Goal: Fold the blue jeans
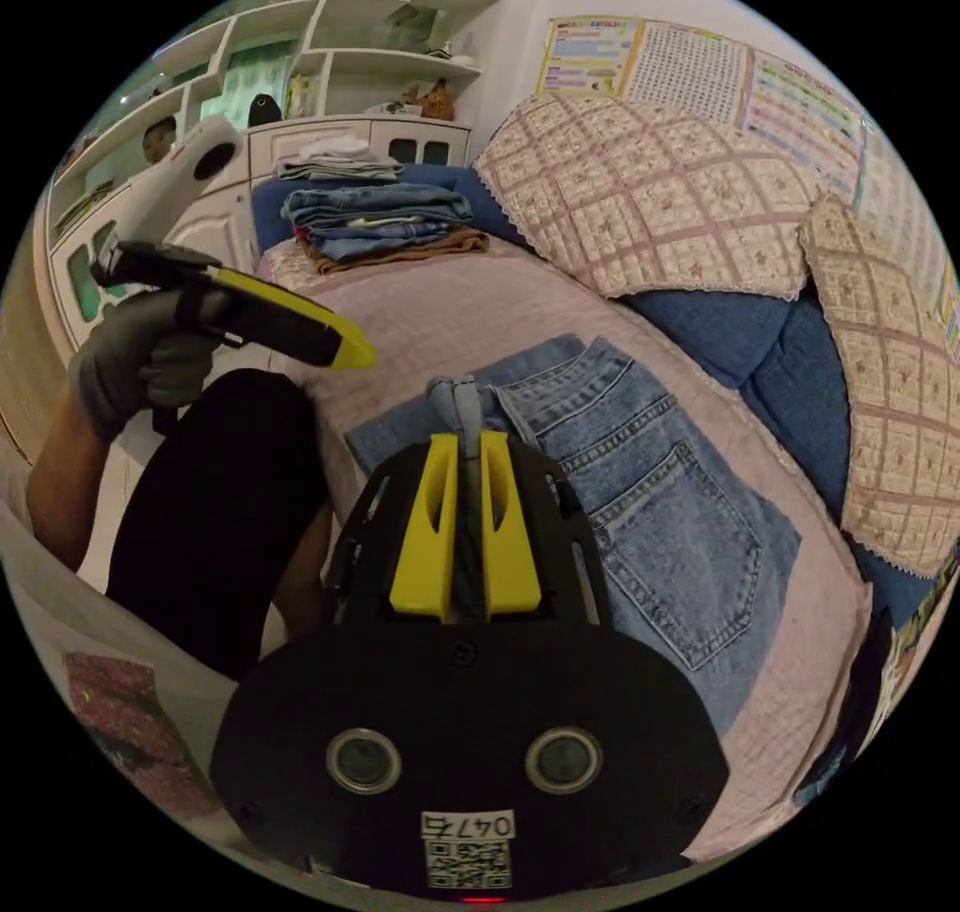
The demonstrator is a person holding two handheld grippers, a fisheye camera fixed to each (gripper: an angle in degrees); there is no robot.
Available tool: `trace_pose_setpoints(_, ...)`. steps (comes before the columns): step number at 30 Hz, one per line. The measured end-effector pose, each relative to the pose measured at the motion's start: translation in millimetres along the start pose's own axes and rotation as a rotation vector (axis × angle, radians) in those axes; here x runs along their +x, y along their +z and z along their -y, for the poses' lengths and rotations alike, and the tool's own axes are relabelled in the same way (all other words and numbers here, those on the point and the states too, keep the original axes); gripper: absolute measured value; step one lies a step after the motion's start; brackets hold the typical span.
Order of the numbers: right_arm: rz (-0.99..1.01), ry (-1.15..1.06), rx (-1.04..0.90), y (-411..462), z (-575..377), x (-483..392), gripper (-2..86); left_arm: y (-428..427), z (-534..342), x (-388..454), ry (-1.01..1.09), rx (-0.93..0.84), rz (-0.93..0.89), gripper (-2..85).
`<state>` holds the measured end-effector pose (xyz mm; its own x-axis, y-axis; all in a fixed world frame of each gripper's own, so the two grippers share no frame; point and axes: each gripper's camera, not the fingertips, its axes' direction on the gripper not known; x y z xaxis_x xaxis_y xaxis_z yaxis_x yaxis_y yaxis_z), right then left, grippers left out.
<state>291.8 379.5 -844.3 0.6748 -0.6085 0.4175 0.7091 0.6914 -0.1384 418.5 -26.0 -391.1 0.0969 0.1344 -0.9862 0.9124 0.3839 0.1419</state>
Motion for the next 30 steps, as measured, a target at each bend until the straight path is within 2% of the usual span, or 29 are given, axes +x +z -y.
trace_pose_setpoints(2, -0.055, 0.042, 0.079, -5.3, 13.4, -7.8, 0.7, 12.6, -8.1, -4.5, -0.038, 0.023, -0.058, 6.6)
trace_pose_setpoints(4, -0.139, 0.082, 0.26, -16.6, 26.1, -21.6, 0.6, 21.5, -14.1, -7.5, -0.068, 0.043, -0.084, 6.7)
trace_pose_setpoints(6, -0.124, 0.049, 0.314, -8.0, 34.7, -39.1, 0.6, 29.4, -20.0, -10.0, -0.1, 0.062, -0.096, 7.1)
trace_pose_setpoints(8, -0.092, -0.046, 0.282, 17.7, 41.2, -65.1, 0.8, 38.8, -27.4, -14.3, -0.153, 0.093, -0.117, 7.7)
trace_pose_setpoints(12, 0.011, -0.184, 0.074, 99.5, 38.9, -120.0, 2.8, 51.1, -36.1, -17.2, -0.208, 0.134, -0.123, 8.0)
trace_pose_setpoints(17, 0.106, -0.194, 0.102, 108.7, 31.5, -140.7, 8.0, 90.8, -34.2, -3.5, -0.181, 0.075, -0.162, 10.2)
trace_pose_setpoints(21, 0.085, -0.035, 0.169, 102.5, 16.3, -117.9, 8.6, 120.3, -36.5, 7.4, -0.181, 0.064, -0.179, 10.9)
trace_pose_setpoints(24, 0.133, -0.063, 0.12, 125.2, 24.0, -119.1, 10.9, 137.2, -42.6, 14.0, -0.205, 0.094, -0.205, 10.9)
trace_pose_setpoints(26, 0.121, -0.122, 0.092, 144.4, 31.7, -131.3, 12.4, 145.1, -50.2, 21.5, -0.208, 0.122, -0.201, 10.0)
trace_pose_setpoints(30, -0.086, -0.354, 0.067, 189.0, 38.8, -166.5, 12.2, 152.7, -67.5, 32.3, -0.211, 0.142, -0.136, 9.4)
